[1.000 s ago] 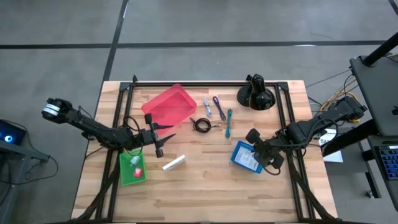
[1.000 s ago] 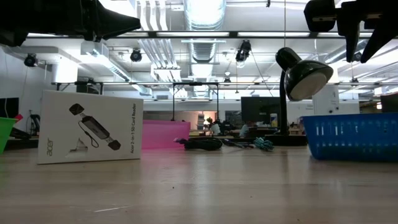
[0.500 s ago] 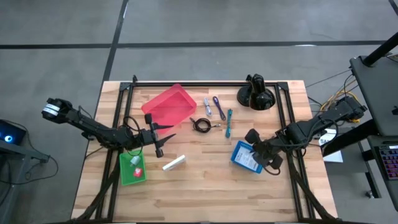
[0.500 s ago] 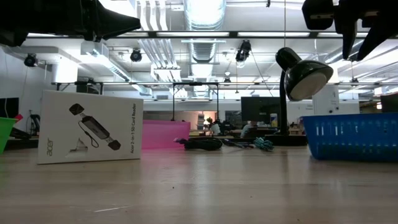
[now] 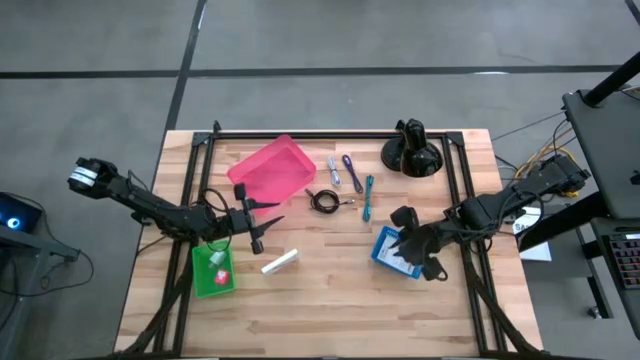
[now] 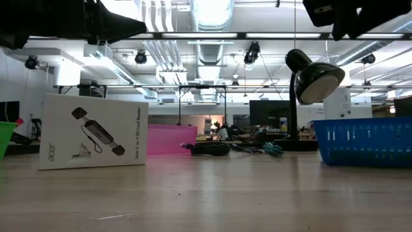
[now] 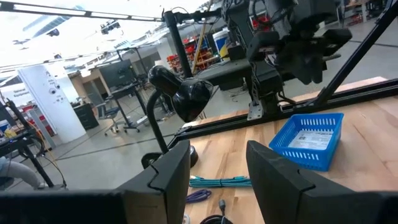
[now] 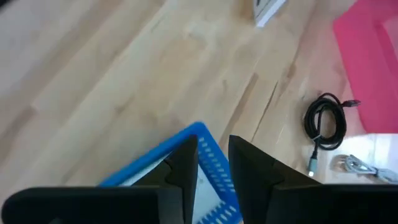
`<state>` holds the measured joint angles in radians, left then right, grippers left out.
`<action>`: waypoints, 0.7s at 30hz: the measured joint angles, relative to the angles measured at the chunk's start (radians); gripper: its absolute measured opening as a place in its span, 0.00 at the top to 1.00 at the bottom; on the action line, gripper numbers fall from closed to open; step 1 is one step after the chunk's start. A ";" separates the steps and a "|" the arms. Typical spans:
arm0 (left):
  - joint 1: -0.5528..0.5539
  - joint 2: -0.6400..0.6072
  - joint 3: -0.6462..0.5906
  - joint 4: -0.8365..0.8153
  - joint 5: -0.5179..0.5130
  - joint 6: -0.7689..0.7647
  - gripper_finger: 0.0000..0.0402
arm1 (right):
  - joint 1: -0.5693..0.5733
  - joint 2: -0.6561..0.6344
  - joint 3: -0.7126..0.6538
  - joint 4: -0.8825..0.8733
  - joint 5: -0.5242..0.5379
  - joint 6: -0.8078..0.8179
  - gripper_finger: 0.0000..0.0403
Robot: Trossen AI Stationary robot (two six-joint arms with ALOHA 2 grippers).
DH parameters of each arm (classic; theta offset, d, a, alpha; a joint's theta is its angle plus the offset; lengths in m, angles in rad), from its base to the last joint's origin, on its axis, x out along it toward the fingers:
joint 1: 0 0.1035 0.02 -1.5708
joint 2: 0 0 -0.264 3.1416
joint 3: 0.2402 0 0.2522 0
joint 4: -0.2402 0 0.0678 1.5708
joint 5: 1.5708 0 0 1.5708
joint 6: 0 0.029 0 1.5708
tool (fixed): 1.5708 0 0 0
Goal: Pick and place items into bin
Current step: Put the card reader box into the blue bin
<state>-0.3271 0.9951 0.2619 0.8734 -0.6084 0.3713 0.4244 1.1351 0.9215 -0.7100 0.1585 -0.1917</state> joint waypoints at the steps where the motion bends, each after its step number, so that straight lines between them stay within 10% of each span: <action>1: 0.000 -0.001 0.002 0.000 0.000 -0.011 0.65 | 0.000 0.000 0.000 0.010 0.000 0.015 0.80; 9: 0.000 -0.010 0.064 -0.050 0.044 -0.338 0.65 | 0.000 0.000 0.000 0.020 0.000 0.130 0.82; 21: -0.032 0.041 0.344 -0.688 0.188 -0.868 0.65 | 0.001 0.000 0.000 0.016 -0.002 0.253 0.81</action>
<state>-0.3594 1.0358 0.6060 0.1858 -0.4206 -0.4966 0.4252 1.1351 0.9215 -0.6936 0.1567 0.0608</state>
